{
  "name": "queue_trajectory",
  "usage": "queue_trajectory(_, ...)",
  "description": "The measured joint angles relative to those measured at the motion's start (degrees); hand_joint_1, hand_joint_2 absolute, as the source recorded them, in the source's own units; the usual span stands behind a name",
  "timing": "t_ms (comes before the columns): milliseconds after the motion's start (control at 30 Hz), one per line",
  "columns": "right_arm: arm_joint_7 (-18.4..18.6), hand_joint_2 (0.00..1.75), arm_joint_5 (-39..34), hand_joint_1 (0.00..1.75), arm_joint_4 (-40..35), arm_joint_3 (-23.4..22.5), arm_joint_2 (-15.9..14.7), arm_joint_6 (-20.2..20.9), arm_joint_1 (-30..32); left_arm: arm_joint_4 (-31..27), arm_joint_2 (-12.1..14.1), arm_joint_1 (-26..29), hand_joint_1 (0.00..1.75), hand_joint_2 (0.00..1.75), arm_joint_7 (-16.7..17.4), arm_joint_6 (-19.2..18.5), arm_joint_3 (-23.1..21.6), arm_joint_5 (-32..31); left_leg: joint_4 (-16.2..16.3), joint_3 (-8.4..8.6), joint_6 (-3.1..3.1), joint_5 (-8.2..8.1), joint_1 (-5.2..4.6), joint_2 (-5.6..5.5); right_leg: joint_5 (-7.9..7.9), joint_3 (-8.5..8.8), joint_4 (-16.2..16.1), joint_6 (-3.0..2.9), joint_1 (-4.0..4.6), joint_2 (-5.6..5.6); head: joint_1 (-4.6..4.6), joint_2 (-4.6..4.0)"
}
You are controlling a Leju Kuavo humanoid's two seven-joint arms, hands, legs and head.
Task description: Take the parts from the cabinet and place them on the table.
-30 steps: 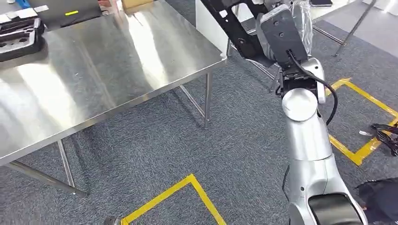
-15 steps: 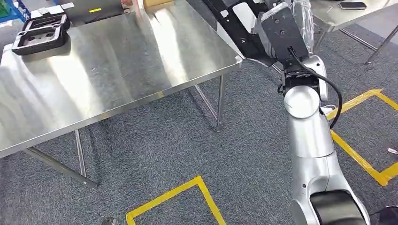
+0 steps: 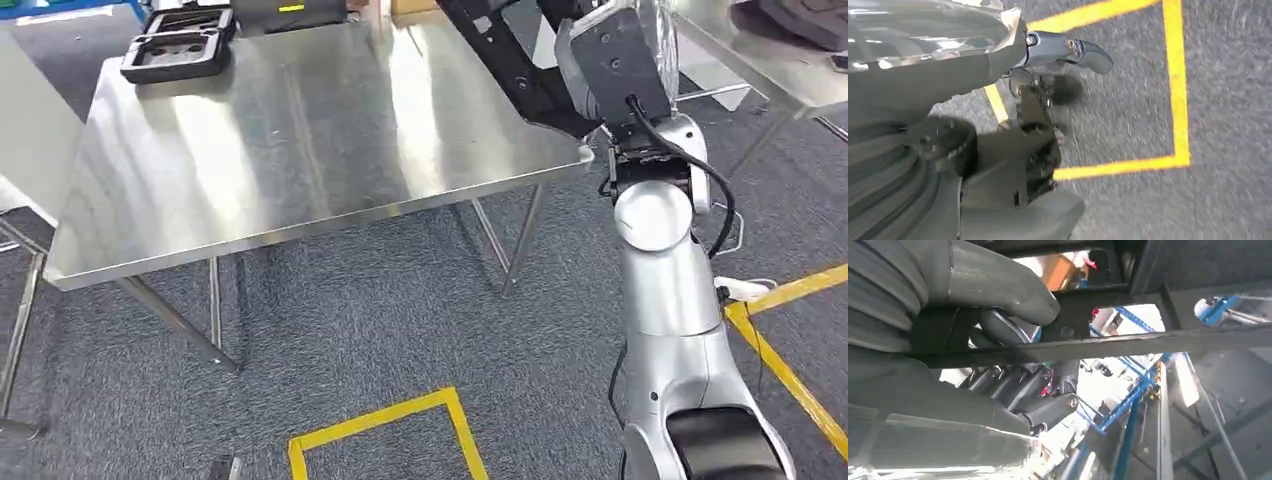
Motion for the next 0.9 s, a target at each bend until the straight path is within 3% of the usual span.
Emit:
queue_trajectory(33, 0.1, 1.75, 0.0, 1.75, 0.0, 0.0, 0.0, 0.0, 0.1, 0.0, -0.3, 0.0, 0.00, 1.75, 0.0, -0.1, 0.0, 0.0, 0.2, 0.02, -0.15, -0.17, 0.09, -0.81, 1.61, 0.60, -2.2, 0.75, -0.20, 0.02, 0.05, 0.00)
queue_trajectory(100, 0.0, 1.75, 0.2, 1.75, 0.0, 0.0, 0.0, -0.4, 0.0, 0.0, -0.9, 0.0, 0.00, 1.75, -0.1, -0.2, -0.3, -0.2, 1.2, 0.00, -0.81, -0.85, 0.41, -2.21, 6.21, 4.90, -12.0, 2.28, -0.61, 0.75, 0.11, 0.00)
queue_trajectory(133, -0.2, 1.75, 0.9, 1.75, -0.1, -0.1, -0.2, -0.9, 0.1, 0.0, -1.1, -0.1, 0.00, 1.75, -0.2, -0.2, -0.5, -0.5, 1.9, -0.26, -1.24, -1.37, 0.32, -2.32, 7.67, 6.71, -16.3, 2.62, -0.92, 1.22, 0.24, 0.00)
queue_trajectory(167, -0.5, 1.75, 1.5, 1.75, -0.1, 0.0, -0.1, -1.9, 0.1, 0.0, -1.1, -0.3, 0.00, 1.75, -0.3, -0.2, -0.8, -0.7, 2.9, -0.69, -1.67, -1.92, -0.02, -2.94, 7.36, 6.88, -16.4, 1.95, -0.59, 1.33, 0.42, 0.00)
queue_trajectory(200, -0.5, 1.75, 1.5, 1.75, -0.3, -0.1, 0.0, -2.4, 0.2, 0.0, -1.2, -0.3, 0.00, 1.75, -0.4, 0.1, -1.3, -1.0, 2.9, -0.92, -1.71, -2.01, 0.08, -3.12, 7.37, 7.04, -16.3, 1.13, -0.52, 1.19, 0.27, 0.00)
queue_trajectory(267, -0.3, 1.75, 1.5, 1.75, -0.4, 0.0, 0.2, -2.5, 0.2, 0.0, -1.3, -0.3, 0.00, 1.75, -0.4, 0.2, -2.1, -1.3, 2.8, -0.99, -1.77, -1.98, 0.21, -3.15, 7.37, 6.96, -16.2, 0.45, -0.20, 1.09, 0.29, 0.00)
queue_trajectory(300, -0.1, 1.75, 1.5, 1.75, -0.4, -0.1, 0.3, -2.6, 0.2, 0.0, -1.3, -0.4, 0.00, 1.75, -0.4, 0.2, -2.4, -1.3, 3.0, -1.12, -1.97, -2.28, 0.35, -3.10, 7.55, 7.09, -16.4, -0.01, -0.82, 1.03, 0.27, 0.00)
queue_trajectory(333, -0.1, 1.75, 1.5, 1.75, -0.5, -0.1, 0.3, -2.6, 0.1, 0.0, -1.3, -0.4, 0.00, 1.75, -0.5, 0.2, -2.5, -1.3, 3.9, -1.34, -2.38, -2.93, 0.25, -1.14, 7.50, 7.23, -16.4, -0.12, -0.75, 1.02, 0.26, 0.00)
queue_trajectory(367, -0.1, 1.75, 1.4, 1.75, -0.5, -0.1, 0.4, -2.6, 0.1, 0.0, -1.5, -0.6, 0.00, 1.75, -0.7, 0.2, -2.8, -1.2, 6.4, -2.46, -2.85, -4.44, 0.30, 0.61, 7.44, 7.32, -16.4, -0.56, -0.76, 1.02, -0.29, 0.00)
queue_trajectory(400, -0.1, 1.75, 1.2, 1.75, -0.5, -0.1, 0.4, -2.6, 0.0, 0.0, -1.5, -0.8, 0.00, 1.75, -0.8, 0.1, -3.0, -0.9, 11.1, -4.86, -3.20, -6.75, 0.56, 1.66, 7.34, 7.37, -16.4, -0.70, -0.69, 1.00, -0.28, 0.00)
queue_trajectory(467, -0.1, 1.75, 0.5, 1.75, -0.5, 0.0, 0.4, -2.3, 0.1, 0.0, -1.5, -1.1, 0.00, 1.75, -0.7, -0.7, -3.2, -0.5, 20.0, -9.79, -3.52, -9.87, 0.86, 2.26, 7.18, 7.39, -16.4, -0.90, -0.64, 0.77, -0.33, 0.00)
queue_trajectory(500, -0.2, 1.75, 0.2, 1.75, -0.4, 0.0, 0.4, -2.2, 0.1, 0.0, -1.5, -1.1, 0.00, 1.75, -0.4, -1.2, -3.4, -0.5, 21.5, -11.06, -3.56, -9.56, 0.96, 2.28, 7.09, 7.46, -16.4, -0.99, -0.63, 0.66, -0.33, 0.00)
queue_trajectory(533, -0.2, 1.75, 0.0, 1.75, -0.4, 0.0, 0.4, -2.2, 0.0, 0.0, -1.4, -1.0, 0.00, 1.75, -0.2, -1.3, -3.6, -0.5, 20.0, -10.67, -3.45, -7.95, 0.99, 2.29, 7.00, 7.61, -16.4, -1.08, -0.61, 0.54, -0.33, 0.00)
queue_trajectory(567, -0.2, 1.75, -0.2, 1.75, -0.4, 0.0, 0.4, -2.2, 0.0, 0.0, -1.4, -1.1, 0.00, 1.75, -0.1, -1.3, -3.8, -0.5, 15.9, -8.87, -3.18, -5.32, 0.99, 2.29, 6.88, 7.83, -16.4, -1.13, -0.58, 0.46, -0.33, 0.00)
queue_trajectory(633, -0.3, 1.75, -0.4, 1.75, -0.4, 0.2, 0.7, -2.2, -0.2, 0.0, -1.1, -1.2, 0.00, 1.75, 0.1, -1.4, -4.0, -0.3, 5.4, -3.60, -2.17, -0.26, 0.77, 2.67, 6.55, 8.33, -16.4, -0.95, -0.54, 0.38, -0.33, 0.00)
queue_trajectory(667, -0.3, 1.75, -0.5, 1.75, -0.4, 0.2, 0.8, -2.2, -0.4, 0.0, -0.9, -1.3, 0.00, 1.75, 0.1, -1.5, -4.0, 0.0, 3.1, -2.38, -1.81, -0.96, 0.41, 3.33, 6.44, 8.35, -16.4, -0.78, -0.37, 0.35, -0.22, 0.00)
queue_trajectory(700, -0.5, 1.75, -0.5, 1.75, -0.4, 0.3, 0.8, -2.2, -0.6, 0.0, -0.8, -1.5, 0.00, 1.75, 0.1, -1.6, -4.0, 0.1, 2.8, -2.42, -1.76, -0.97, 0.08, 3.21, 6.33, 8.23, -16.5, -0.54, -0.11, 0.30, -0.26, 0.00)
queue_trajectory(767, -0.5, 1.75, -0.5, 1.75, -0.4, 0.4, 1.0, -2.1, -0.5, 0.0, -0.6, -1.5, 0.00, 1.75, 0.1, -1.8, -4.0, 0.2, 2.9, -2.44, -1.46, -1.18, -0.20, 2.82, 6.22, 8.47, -16.9, 0.03, -0.42, -0.05, -0.26, 0.00)
queue_trajectory(800, -0.5, 1.75, -0.5, 1.75, -0.4, 0.5, 1.1, -2.1, -0.5, 0.0, -0.4, -1.5, 0.00, 1.75, 0.1, -1.8, -4.1, 0.2, 2.3, -2.04, -1.15, -0.96, -0.20, 2.61, 6.33, 8.87, -17.3, 0.46, -0.26, -0.16, -0.35, 0.00)
queue_trajectory(833, -0.5, 1.75, -0.5, 1.75, -0.5, 0.5, 1.1, -2.1, -0.5, -0.1, -0.3, -1.4, 0.00, 1.75, 0.1, -1.8, -4.1, 0.2, 1.1, -1.08, -0.77, -0.38, 0.58, 2.60, 5.93, 8.44, -16.6, 0.59, 0.01, -0.17, -0.05, 0.00)
queue_trajectory(867, -0.6, 1.75, -0.5, 1.75, -0.5, 0.6, 1.0, -2.1, -0.6, -0.1, -0.3, -1.5, 0.00, 1.75, 0.1, -1.9, -4.1, 0.2, 0.7, -0.67, -0.47, -0.24, 0.35, 2.41, 4.90, 7.78, -14.7, 0.36, 0.02, -0.03, 0.09, 0.00)
queue_trajectory(900, -0.6, 1.75, -0.5, 1.75, -0.5, 0.7, 1.0, -2.1, -0.6, -0.1, -0.2, -1.6, 0.00, 1.75, 0.1, -1.9, -4.2, 0.2, 0.8, -0.63, -0.27, -0.23, 0.35, 2.32, 3.13, 5.88, -10.7, -0.02, -0.05, 0.15, 0.18, 0.00)
